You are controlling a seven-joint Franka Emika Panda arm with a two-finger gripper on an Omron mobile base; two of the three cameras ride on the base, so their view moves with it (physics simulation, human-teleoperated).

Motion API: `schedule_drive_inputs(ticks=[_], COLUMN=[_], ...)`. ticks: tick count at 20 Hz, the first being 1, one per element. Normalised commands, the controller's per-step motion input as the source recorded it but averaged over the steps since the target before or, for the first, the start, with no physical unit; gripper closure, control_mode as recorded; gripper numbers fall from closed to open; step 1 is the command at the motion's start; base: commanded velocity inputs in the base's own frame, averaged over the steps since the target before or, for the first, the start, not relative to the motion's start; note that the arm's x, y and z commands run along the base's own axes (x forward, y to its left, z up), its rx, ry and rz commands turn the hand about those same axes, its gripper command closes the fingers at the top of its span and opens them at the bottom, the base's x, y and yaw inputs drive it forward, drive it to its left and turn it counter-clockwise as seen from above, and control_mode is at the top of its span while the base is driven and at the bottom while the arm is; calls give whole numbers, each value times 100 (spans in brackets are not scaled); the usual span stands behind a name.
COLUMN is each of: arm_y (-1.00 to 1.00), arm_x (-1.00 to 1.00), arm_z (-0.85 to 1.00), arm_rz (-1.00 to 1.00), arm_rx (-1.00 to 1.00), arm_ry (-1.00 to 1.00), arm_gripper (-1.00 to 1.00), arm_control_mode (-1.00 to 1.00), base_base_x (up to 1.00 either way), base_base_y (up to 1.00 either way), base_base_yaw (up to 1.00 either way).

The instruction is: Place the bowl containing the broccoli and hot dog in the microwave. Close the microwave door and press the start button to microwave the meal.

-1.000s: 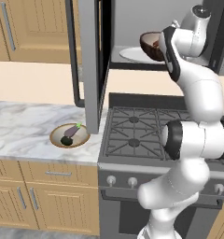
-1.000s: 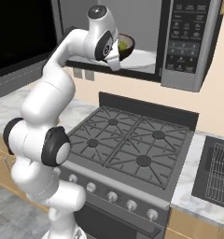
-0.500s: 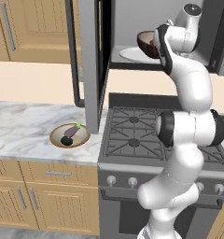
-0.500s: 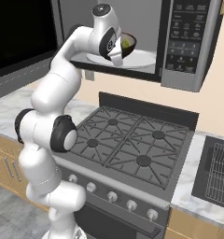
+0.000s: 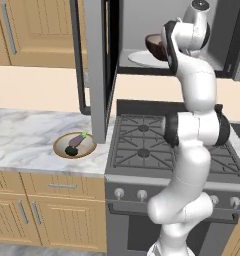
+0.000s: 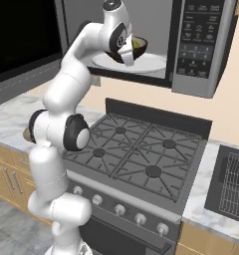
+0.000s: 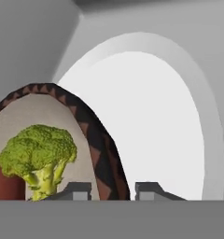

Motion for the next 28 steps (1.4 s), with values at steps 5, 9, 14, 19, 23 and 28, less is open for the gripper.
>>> schedule_drive_inputs(ticks=[5, 9, 14, 19, 23, 28], arm_y=[-2, 0, 0, 0, 1, 20], arm_x=[-1, -17, -35, -98, -100, -100], arm_z=[-3, -57, -23, 0, 0, 0], arm_rz=[0, 0, 0, 0, 0, 13], arm_rx=[0, 0, 0, -5, -18, -35], arm_ry=[-6, -44, -36, -3, 5, 9], arm_gripper=[-100, -100, -100, -100, -100, -100], arm_control_mode=[-100, -100, -100, -100, -100, -100], base_base_x=[0, 0, 0, 0, 0, 0], base_base_y=[0, 0, 0, 0, 0, 0], base_base_yaw=[0, 0, 0, 0, 0, 0])
